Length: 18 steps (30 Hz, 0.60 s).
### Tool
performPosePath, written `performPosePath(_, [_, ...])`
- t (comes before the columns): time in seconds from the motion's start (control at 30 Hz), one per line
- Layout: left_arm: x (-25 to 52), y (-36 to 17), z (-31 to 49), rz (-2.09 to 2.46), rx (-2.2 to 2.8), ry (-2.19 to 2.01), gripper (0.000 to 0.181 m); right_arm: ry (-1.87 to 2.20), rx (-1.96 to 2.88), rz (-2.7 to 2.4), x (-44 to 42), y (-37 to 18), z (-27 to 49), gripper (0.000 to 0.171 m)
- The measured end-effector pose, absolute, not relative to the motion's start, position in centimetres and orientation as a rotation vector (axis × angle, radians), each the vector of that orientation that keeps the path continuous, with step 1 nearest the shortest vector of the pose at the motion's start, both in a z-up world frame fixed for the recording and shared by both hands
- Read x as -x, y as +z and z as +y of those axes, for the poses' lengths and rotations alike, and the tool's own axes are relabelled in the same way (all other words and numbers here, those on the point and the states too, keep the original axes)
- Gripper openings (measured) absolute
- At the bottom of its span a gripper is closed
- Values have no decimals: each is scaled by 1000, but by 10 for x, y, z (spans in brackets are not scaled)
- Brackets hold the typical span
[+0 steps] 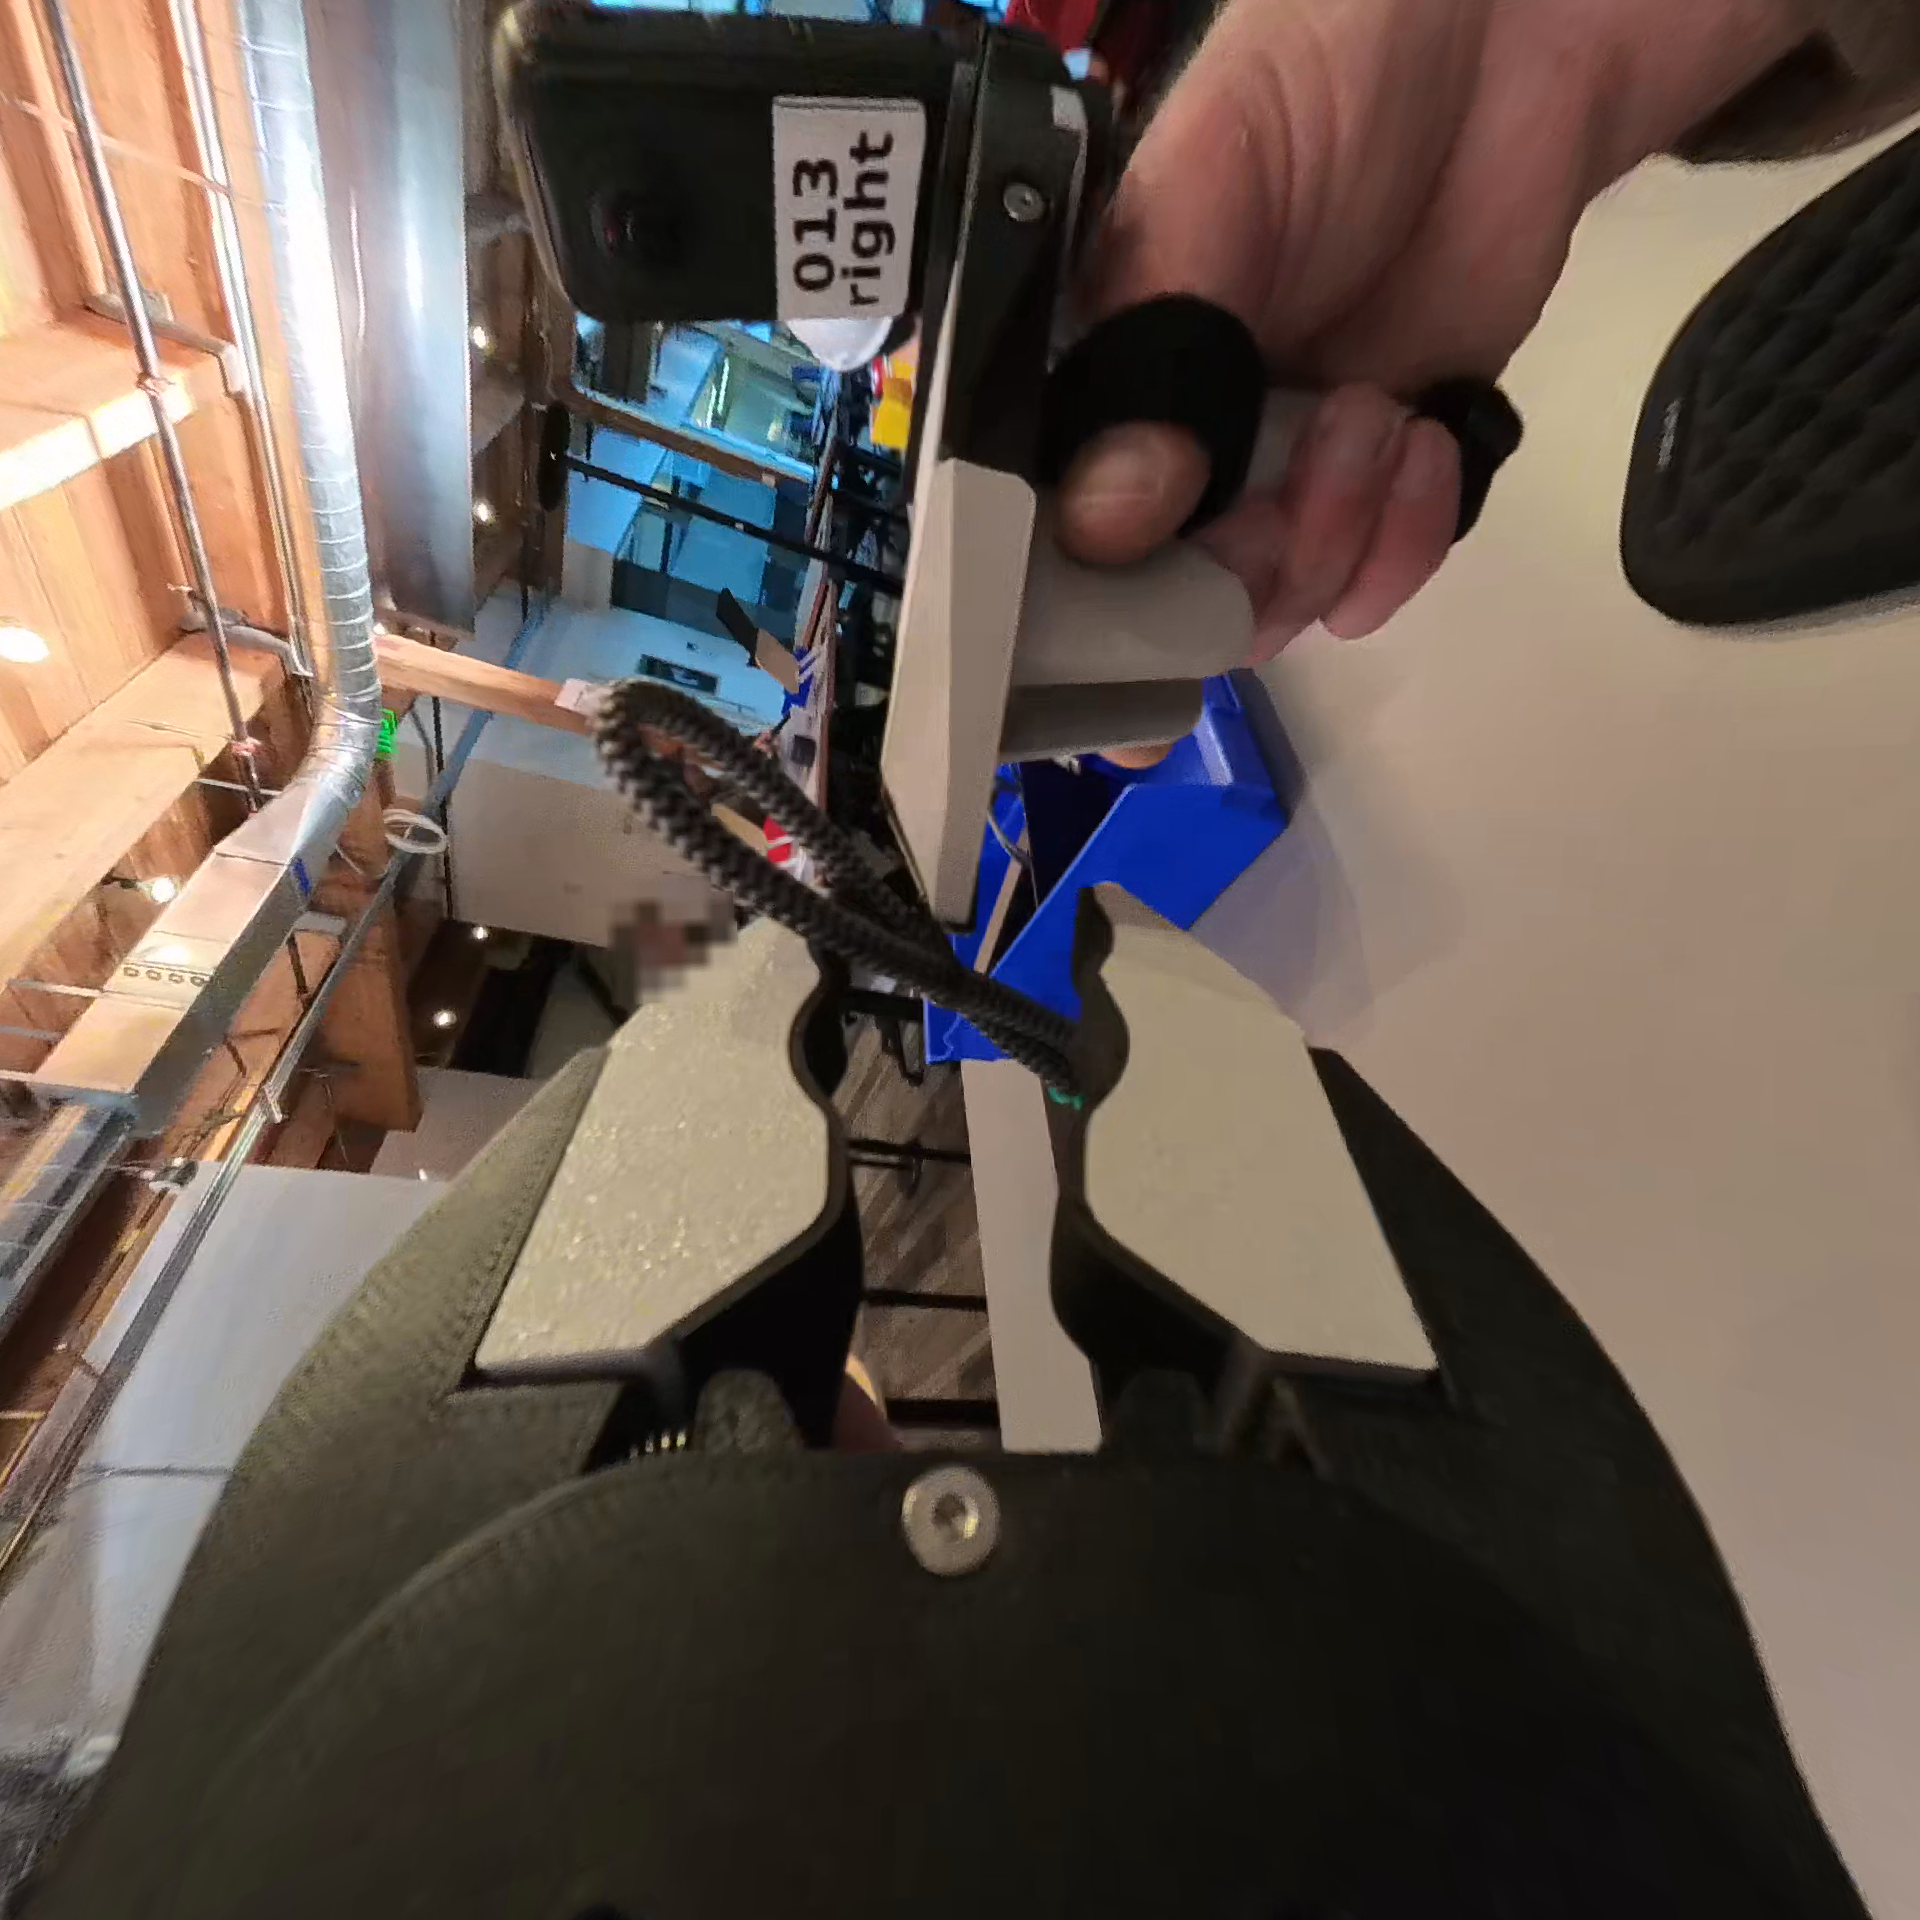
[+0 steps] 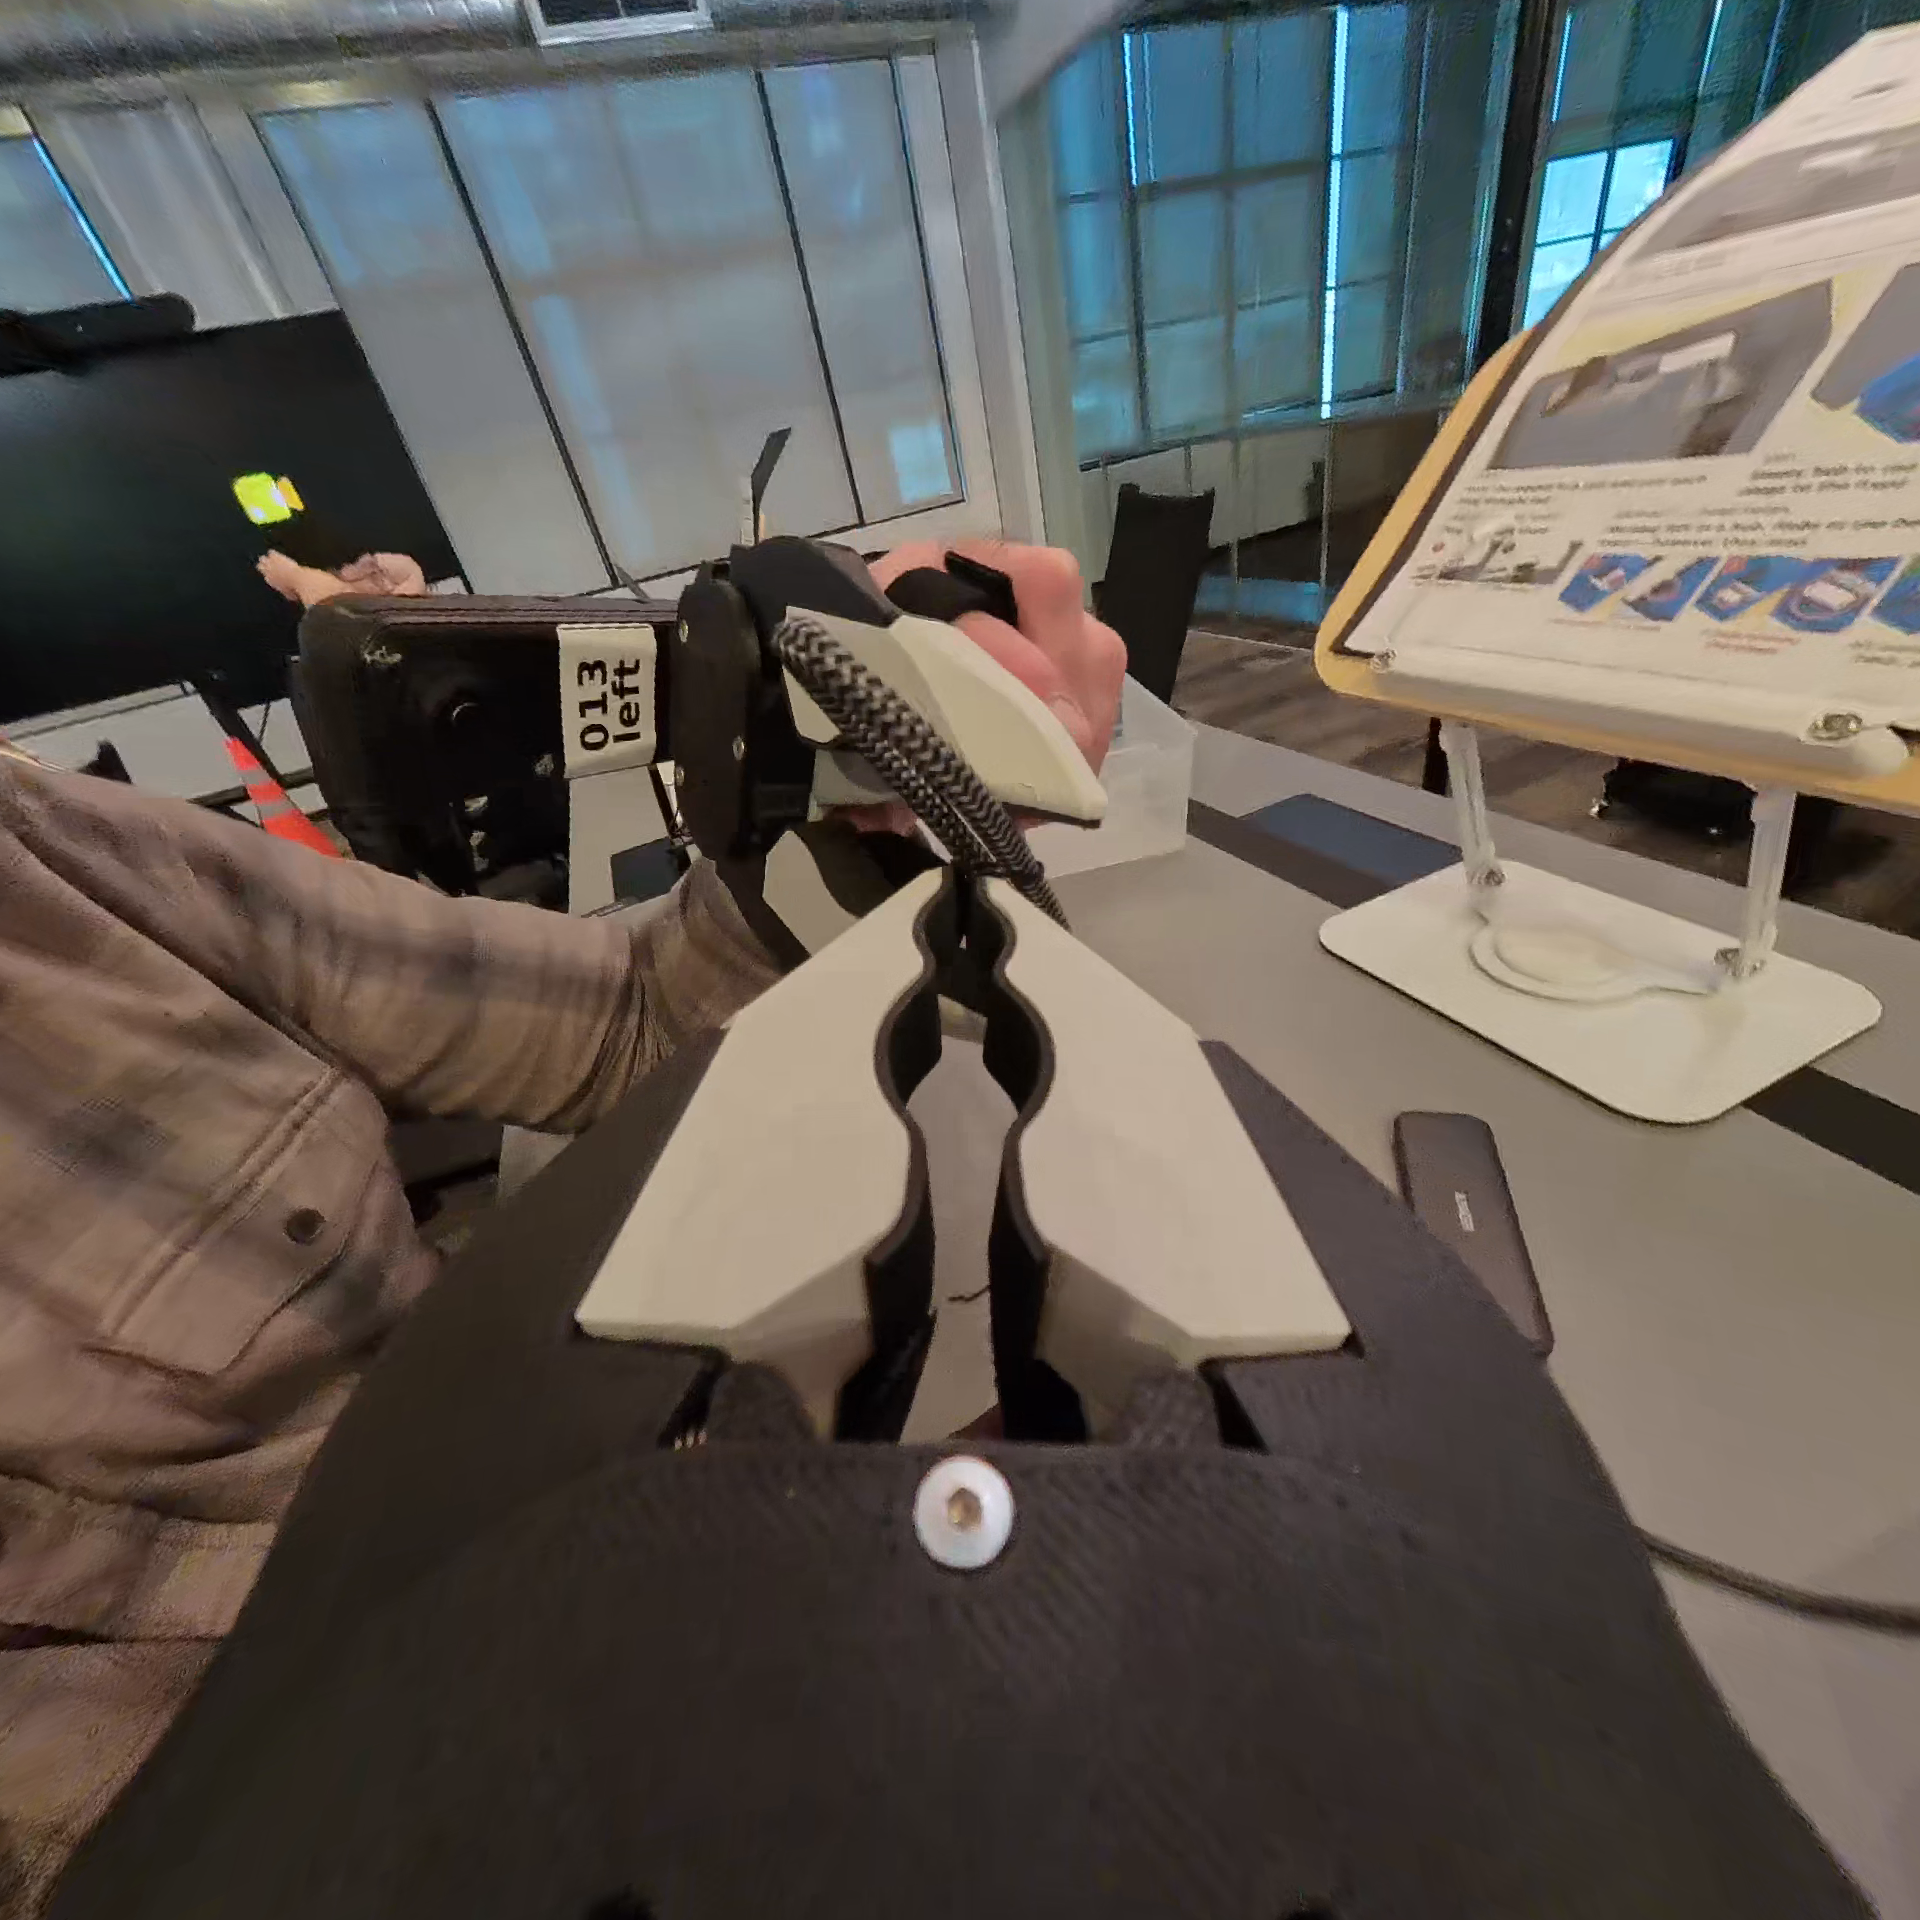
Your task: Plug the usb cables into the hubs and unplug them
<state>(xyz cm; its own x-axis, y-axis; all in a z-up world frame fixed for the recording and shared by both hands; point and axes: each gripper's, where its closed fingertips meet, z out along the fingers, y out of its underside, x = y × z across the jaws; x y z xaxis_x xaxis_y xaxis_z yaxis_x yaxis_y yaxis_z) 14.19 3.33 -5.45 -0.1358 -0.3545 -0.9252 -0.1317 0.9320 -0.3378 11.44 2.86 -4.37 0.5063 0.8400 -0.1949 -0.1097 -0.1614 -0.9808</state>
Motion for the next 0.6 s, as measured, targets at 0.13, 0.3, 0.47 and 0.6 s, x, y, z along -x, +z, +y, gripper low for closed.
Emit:
performPosePath(0.13, [-145,-64,38,1752,436,-290,52,929,1502,-652,-126,-46,33,0])
performPosePath(0.3, [-137,-61,41,1778,603,-675,58,967,1435,-683,-130,-43,24,0])
performPosePath(0.47, [-143,-74,13,1826,618,-1179,45,1068,1365,-722,-120,-43,15,0])
performPosePath(0.6, [-143,-69,-4,1778,572,-1446,18,1092,1319,-739,-116,-42,12,0])
